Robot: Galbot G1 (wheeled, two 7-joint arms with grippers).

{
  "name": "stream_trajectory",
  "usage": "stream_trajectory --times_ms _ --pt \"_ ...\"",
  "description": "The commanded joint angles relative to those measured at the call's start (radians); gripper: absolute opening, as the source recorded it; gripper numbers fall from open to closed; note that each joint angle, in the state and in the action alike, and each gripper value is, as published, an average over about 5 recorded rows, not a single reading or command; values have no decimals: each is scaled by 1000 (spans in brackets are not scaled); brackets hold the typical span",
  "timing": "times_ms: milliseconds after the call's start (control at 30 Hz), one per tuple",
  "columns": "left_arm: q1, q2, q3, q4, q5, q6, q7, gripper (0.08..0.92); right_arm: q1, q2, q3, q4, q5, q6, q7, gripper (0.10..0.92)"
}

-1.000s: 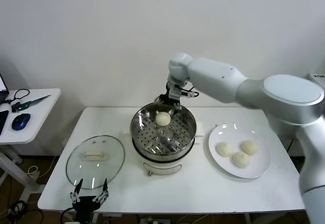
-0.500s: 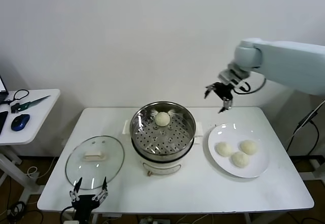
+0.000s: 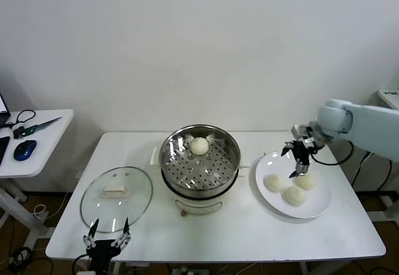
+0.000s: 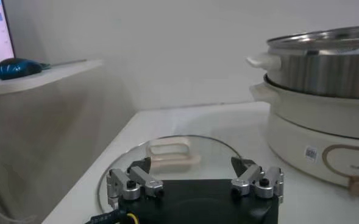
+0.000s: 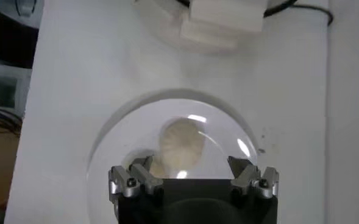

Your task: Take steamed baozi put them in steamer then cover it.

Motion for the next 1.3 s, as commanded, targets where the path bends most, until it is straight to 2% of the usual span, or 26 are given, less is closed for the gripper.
stream_trajectory --times_ms 33,600,900,1100,1300 --pt "0 0 0 1 0 0 0 823 -283 23 207 -109 -95 -87 36 823" --pt "8 -1 -2 9 5 -8 -4 823 -365 122 292 -208 -113 -89 59 814" --pt "7 -3 0 6 8 -8 -6 823 -275 88 263 -165 -73 -81 28 613" --pt "10 -6 4 1 11 -10 -7 823 17 38 78 -51 47 -66 -10 586" --pt "9 -5 7 -2 13 -9 -7 823 497 116 -213 60 255 -38 -96 585"
